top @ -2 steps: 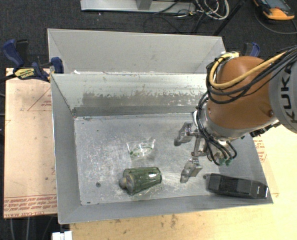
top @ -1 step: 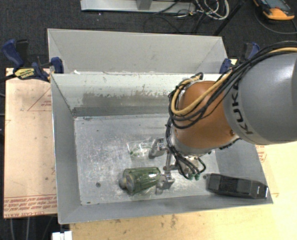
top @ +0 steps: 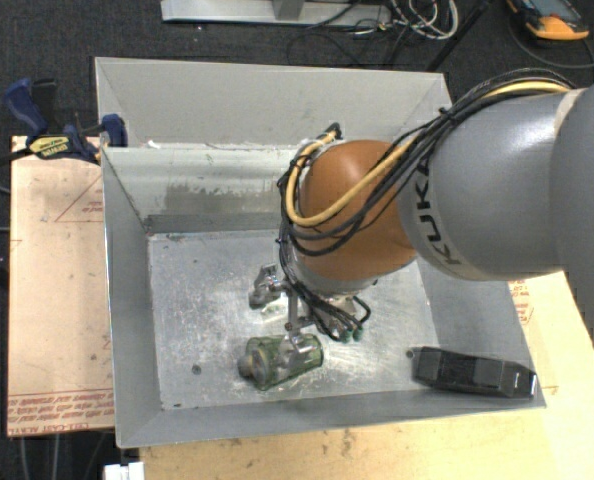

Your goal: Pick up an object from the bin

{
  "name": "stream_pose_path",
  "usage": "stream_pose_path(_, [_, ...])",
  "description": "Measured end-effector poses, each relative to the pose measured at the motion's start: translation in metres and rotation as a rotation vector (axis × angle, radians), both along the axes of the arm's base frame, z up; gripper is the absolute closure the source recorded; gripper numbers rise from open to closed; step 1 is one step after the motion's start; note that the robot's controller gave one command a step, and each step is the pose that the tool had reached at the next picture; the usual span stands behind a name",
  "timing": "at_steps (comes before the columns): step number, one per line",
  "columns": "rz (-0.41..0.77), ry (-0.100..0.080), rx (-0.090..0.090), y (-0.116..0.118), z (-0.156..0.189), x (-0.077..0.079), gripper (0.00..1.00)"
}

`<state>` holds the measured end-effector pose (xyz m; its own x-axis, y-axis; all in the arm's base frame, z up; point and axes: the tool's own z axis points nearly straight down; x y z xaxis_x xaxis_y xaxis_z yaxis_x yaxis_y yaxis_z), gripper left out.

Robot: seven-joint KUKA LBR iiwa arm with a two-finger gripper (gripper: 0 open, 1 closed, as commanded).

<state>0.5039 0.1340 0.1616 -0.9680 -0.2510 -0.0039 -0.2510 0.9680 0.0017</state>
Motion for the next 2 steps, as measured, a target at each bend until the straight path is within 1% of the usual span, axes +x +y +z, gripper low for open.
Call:
stream_pose_path(1, [-0.090,0.007,-0.002,-0.040,-0.053,-0.018,0.00])
stream_pose_path(2, [0.022,-0.023,0.004,-0.043,-0.086,-0.007,0.00])
